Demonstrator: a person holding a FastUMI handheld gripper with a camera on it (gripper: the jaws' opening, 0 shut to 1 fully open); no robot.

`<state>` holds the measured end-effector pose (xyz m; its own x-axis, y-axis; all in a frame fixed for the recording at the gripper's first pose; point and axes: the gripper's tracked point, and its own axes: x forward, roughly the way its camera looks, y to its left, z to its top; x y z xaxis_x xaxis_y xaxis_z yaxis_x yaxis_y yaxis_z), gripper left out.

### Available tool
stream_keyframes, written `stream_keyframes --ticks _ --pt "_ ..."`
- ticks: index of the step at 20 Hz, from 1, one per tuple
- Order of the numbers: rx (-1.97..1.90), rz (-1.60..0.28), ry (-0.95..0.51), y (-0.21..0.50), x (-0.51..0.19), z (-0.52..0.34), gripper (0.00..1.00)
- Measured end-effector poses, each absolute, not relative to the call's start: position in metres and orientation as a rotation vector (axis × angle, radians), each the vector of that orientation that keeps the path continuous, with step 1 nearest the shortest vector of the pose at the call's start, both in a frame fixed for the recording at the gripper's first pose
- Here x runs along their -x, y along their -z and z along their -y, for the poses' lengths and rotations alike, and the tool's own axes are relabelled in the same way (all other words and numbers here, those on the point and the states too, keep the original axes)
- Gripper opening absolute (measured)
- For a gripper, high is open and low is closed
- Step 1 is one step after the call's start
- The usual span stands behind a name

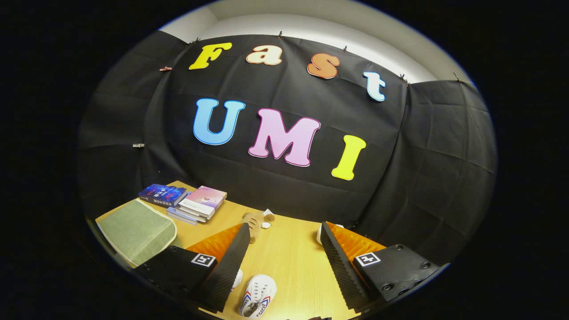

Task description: Open the storage box then place both shoes into the box .Put the left shoe in first, then the right shoe, with the right side of both shoes facing outward in a uniform manner.

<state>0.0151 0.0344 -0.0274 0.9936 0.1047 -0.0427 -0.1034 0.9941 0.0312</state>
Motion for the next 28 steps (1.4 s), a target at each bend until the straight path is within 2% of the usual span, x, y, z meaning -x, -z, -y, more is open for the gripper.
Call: stream_keyframes --ticks 3,6,9,12,17,24,28 --pt "-0.185 -0.066 -0.434 0.025 -0.006 -0.116 0.98" --pt "-0.378 -0.168 -0.759 0.035 0.019 -0.186 0.98" --pt "-0.512 -0.292 -0.982 0.055 0.036 -0.229 0.98" --pt "-0.657 -0.484 -1.146 0.09 0.043 -0.265 0.98" --pt "-0.869 -0.837 -1.262 0.153 0.041 -0.312 0.98" --pt "-1.13 -1.012 -1.335 0.185 0.038 -0.341 0.98" --pt "-1.271 -1.06 -1.417 0.178 0.047 -0.355 0.95"
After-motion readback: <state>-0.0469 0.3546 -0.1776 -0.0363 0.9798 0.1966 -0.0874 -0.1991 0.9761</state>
